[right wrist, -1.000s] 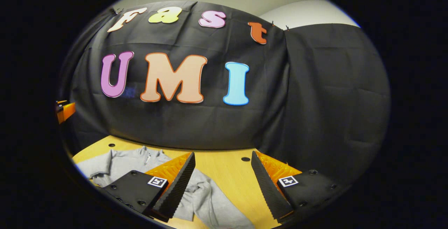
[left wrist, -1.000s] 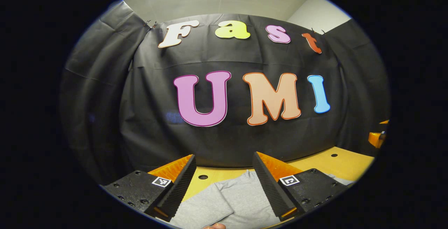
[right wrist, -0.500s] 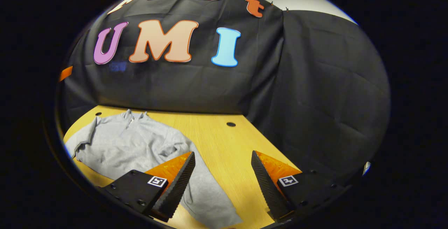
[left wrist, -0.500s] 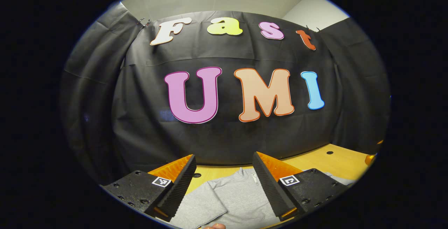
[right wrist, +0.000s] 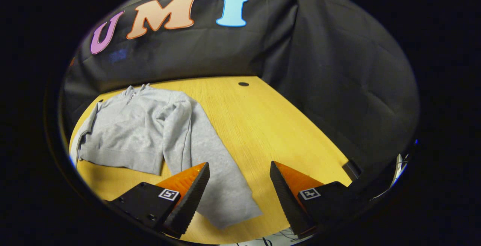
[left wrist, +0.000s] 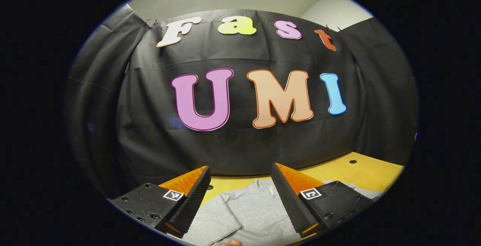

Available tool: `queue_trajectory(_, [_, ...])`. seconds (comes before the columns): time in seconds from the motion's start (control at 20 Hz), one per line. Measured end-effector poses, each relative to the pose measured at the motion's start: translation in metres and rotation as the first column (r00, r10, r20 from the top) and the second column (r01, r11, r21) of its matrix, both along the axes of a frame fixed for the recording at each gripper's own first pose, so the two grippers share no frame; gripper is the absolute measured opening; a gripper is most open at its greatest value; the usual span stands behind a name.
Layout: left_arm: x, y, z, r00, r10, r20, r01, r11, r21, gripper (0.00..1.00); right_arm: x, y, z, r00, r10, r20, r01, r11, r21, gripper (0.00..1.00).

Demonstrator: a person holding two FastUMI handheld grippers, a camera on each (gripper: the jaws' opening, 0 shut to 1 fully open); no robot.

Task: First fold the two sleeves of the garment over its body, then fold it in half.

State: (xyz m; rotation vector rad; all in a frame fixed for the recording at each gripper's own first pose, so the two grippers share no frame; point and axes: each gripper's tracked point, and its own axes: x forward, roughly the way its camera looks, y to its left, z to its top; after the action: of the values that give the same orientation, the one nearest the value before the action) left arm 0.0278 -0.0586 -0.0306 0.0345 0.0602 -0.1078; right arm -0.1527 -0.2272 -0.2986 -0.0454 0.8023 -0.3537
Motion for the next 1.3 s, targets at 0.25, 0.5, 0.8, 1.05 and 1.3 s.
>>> queue_trajectory(0.25, [0.003, -0.006, -0.004, 1.0, -0.006, -0.011, 0.006, 1.0, 0.0, 0.99, -0.023, 0.003, -0.026, 0.996, 0.009, -0.091, -0.008, 1.0, 0.019, 1.0])
queue_trajectory(0.5, [0.007, -0.009, -0.009, 1.0, -0.007, -0.022, 0.008, 1.0, 0.005, 0.96, -0.043, 0.007, -0.053, 0.986, -0.009, -0.166, 0.022, 0.997, 0.074, 1.0])
queue_trajectory(0.8, [0.007, -0.005, -0.009, 1.0, 0.004, -0.026, -0.003, 1.0, 0.017, 0.96, -0.045, 0.015, -0.06, 0.983, -0.072, -0.167, 0.104, 0.977, 0.189, 0.79])
queue_trajectory(1.05, [0.006, -0.003, -0.007, 1.0, 0.015, -0.021, -0.014, 1.0, 0.018, 0.96, -0.042, 0.024, -0.06, 0.982, -0.078, -0.174, 0.124, 0.954, 0.274, 0.18])
queue_trajectory(1.3, [0.002, 0.004, -0.004, 0.999, 0.031, -0.01, -0.03, 0.999, 0.019, 0.99, -0.033, 0.023, -0.049, 0.98, -0.138, -0.142, 0.178, 0.93, 0.321, 0.07])
